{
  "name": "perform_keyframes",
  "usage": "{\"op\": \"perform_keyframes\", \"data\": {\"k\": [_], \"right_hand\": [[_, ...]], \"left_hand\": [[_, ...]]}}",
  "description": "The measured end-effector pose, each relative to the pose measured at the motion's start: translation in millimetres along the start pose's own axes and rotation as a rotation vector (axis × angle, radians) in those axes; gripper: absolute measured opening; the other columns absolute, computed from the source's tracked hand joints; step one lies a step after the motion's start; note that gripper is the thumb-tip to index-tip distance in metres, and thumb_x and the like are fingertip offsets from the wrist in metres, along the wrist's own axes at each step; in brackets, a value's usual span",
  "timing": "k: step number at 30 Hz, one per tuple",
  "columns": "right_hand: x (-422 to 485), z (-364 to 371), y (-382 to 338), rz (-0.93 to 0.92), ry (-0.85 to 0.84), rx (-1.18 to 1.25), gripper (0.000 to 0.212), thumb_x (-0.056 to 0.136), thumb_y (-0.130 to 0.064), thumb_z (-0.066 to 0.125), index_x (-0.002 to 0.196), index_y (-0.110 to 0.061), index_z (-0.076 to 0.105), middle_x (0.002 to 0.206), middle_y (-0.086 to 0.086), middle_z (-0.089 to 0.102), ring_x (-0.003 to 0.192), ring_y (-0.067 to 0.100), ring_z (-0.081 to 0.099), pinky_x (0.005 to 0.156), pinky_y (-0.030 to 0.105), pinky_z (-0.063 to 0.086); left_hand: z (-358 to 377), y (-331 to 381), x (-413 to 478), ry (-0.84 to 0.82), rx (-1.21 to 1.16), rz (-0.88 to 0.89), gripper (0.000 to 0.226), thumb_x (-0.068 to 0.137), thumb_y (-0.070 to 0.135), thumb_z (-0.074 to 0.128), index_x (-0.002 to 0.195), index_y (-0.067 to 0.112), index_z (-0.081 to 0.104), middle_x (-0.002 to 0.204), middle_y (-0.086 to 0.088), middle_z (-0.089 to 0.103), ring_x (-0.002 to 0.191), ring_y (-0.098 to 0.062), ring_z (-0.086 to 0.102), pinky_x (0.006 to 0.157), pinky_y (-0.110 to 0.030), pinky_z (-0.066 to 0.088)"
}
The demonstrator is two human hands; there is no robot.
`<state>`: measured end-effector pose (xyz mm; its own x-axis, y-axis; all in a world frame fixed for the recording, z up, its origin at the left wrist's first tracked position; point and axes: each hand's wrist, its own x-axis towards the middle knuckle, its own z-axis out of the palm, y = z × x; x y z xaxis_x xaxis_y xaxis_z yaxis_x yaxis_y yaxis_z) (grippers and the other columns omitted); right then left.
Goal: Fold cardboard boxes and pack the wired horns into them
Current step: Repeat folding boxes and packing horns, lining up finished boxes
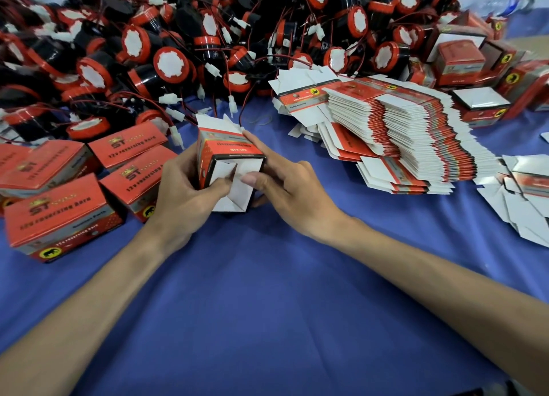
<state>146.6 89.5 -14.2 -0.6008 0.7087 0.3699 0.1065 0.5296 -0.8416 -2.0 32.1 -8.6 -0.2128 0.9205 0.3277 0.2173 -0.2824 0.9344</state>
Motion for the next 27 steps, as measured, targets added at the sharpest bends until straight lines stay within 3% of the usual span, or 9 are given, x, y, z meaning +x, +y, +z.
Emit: {"op": "perform_keyframes", "data": {"k": [4,7,9,12,14,19,22,25,27], "right_hand": [[-2.6,-1.6,-2.6,-0.014,0.041,-0.078,0.058,0.096,-0.011,0.055,0.147,-0.005,0.028,0.084,0.027,0.066,0.074,0.037,0.066,0.072,0.047,0.055],[-0.7,-4.7,-0.6,-0.001,0.040,-0.073,0.054,0.097,-0.012,0.054,0.146,-0.007,0.033,0.085,0.030,0.065,0.075,0.047,0.061,0.072,0.054,0.052],[0.7,-6.6,-0.7,0.009,0.037,-0.065,0.051,0.098,-0.013,0.053,0.145,-0.008,0.037,0.086,0.029,0.066,0.074,0.047,0.060,0.071,0.053,0.052],[-0.1,-6.0,-1.8,0.008,0.059,-0.063,0.050,0.097,-0.013,0.055,0.144,-0.008,0.039,0.089,0.021,0.069,0.073,0.041,0.063,0.072,0.047,0.055],[0.1,-5.2,-0.8,0.016,0.057,-0.064,0.051,0.096,-0.012,0.056,0.144,-0.008,0.039,0.091,0.020,0.070,0.074,0.039,0.063,0.072,0.044,0.055],[2.5,-8.4,-1.6,0.047,0.014,-0.023,0.053,0.097,-0.013,0.054,0.146,-0.009,0.036,0.096,0.031,0.064,0.084,0.048,0.058,0.076,0.052,0.052],[3.0,-9.4,-2.5,0.062,-0.014,-0.001,0.055,0.097,-0.013,0.054,0.148,-0.011,0.033,0.098,0.024,0.067,0.090,0.048,0.058,0.080,0.051,0.052],[0.7,-9.6,-2.4,0.021,0.002,-0.022,0.062,0.097,-0.012,0.054,0.150,-0.017,0.021,0.081,0.015,0.067,0.076,0.041,0.059,0.076,0.043,0.054],[0.3,-9.6,-3.0,-0.025,-0.003,-0.039,0.059,0.098,-0.013,0.053,0.149,-0.021,0.024,0.084,0.015,0.068,0.069,0.039,0.057,0.073,0.043,0.054]], "left_hand": [[-0.7,-0.1,-2.3,-0.029,0.028,0.004,0.026,0.076,0.016,0.068,0.099,0.026,0.065,0.090,0.018,0.073,0.087,-0.002,0.069,0.074,-0.016,0.051],[0.3,-1.1,-2.7,-0.043,0.081,0.006,0.025,0.075,0.021,0.071,0.096,0.033,0.065,0.089,0.013,0.074,0.084,-0.002,0.068,0.072,-0.016,0.052],[1.5,-2.0,-2.7,-0.008,0.096,0.017,0.024,0.076,0.020,0.074,0.094,0.034,0.065,0.085,0.004,0.074,0.080,-0.007,0.065,0.070,-0.023,0.054],[1.4,-2.2,-1.5,0.026,0.043,0.019,0.027,0.081,0.008,0.075,0.096,0.028,0.065,0.085,0.018,0.073,0.079,0.001,0.067,0.069,-0.014,0.051],[-0.5,-2.3,-1.1,0.015,0.017,-0.003,0.026,0.078,0.013,0.075,0.100,0.025,0.067,0.091,0.016,0.074,0.085,-0.003,0.069,0.073,-0.015,0.052],[-5.3,-3.5,0.4,-0.071,-0.064,-0.035,0.029,0.077,0.015,0.072,0.106,0.019,0.068,0.101,0.007,0.075,0.095,-0.011,0.070,0.077,-0.019,0.052],[-9.4,-5.1,3.1,-0.118,-0.144,-0.070,0.028,0.073,0.018,0.077,0.100,0.025,0.074,0.102,0.004,0.075,0.096,-0.014,0.070,0.078,-0.022,0.053],[-11.1,-5.6,2.8,-0.160,-0.191,-0.088,0.030,0.069,0.027,0.076,0.098,0.031,0.075,0.103,0.002,0.075,0.096,-0.016,0.070,0.079,-0.026,0.055],[-9.9,-6.8,2.9,-0.169,-0.191,-0.074,0.030,0.073,0.020,0.077,0.100,0.031,0.074,0.105,0.000,0.074,0.099,-0.019,0.070,0.081,-0.028,0.055]]}}
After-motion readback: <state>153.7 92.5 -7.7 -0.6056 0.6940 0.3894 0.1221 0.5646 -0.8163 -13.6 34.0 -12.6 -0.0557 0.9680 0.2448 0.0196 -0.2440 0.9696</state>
